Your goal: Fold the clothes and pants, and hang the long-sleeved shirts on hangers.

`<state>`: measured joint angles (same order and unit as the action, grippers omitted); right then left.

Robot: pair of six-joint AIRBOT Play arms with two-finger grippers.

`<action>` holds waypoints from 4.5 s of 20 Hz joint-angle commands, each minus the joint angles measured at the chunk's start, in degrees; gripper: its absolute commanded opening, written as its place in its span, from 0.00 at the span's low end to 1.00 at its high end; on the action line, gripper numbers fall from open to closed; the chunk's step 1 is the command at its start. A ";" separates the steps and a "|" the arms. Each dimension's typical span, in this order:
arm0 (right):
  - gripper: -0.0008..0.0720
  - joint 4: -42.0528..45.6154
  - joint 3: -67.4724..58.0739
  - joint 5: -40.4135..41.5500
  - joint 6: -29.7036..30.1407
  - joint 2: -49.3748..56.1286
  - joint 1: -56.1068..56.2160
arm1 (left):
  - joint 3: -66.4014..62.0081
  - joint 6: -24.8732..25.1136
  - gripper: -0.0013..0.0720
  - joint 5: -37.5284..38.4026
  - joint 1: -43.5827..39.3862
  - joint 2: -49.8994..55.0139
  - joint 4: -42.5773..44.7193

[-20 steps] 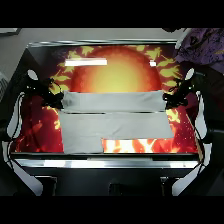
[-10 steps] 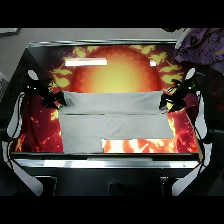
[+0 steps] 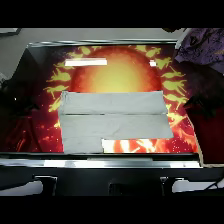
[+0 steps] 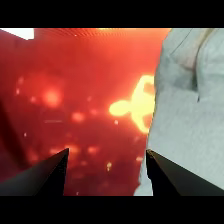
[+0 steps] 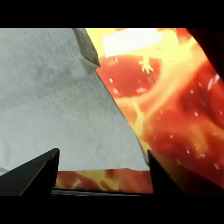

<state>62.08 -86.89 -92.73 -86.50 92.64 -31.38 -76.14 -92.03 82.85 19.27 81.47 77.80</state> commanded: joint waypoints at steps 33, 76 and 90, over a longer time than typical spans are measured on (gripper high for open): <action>0.87 -4.02 21.09 4.39 2.93 -14.97 1.01 | 60.08 20.09 0.04 -15.74 1.49 -25.70 -36.87; 0.05 -1.95 36.96 12.28 3.48 -21.75 1.70 | 43.06 3.37 0.04 -0.98 5.31 -33.09 -19.50; 0.05 1.75 32.22 22.43 1.20 -27.26 13.51 | 25.33 0.94 0.04 -9.05 -2.56 -22.97 -23.43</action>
<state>62.06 -52.10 -74.30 -84.53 62.50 -20.03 -45.17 -91.50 78.11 18.87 51.75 54.65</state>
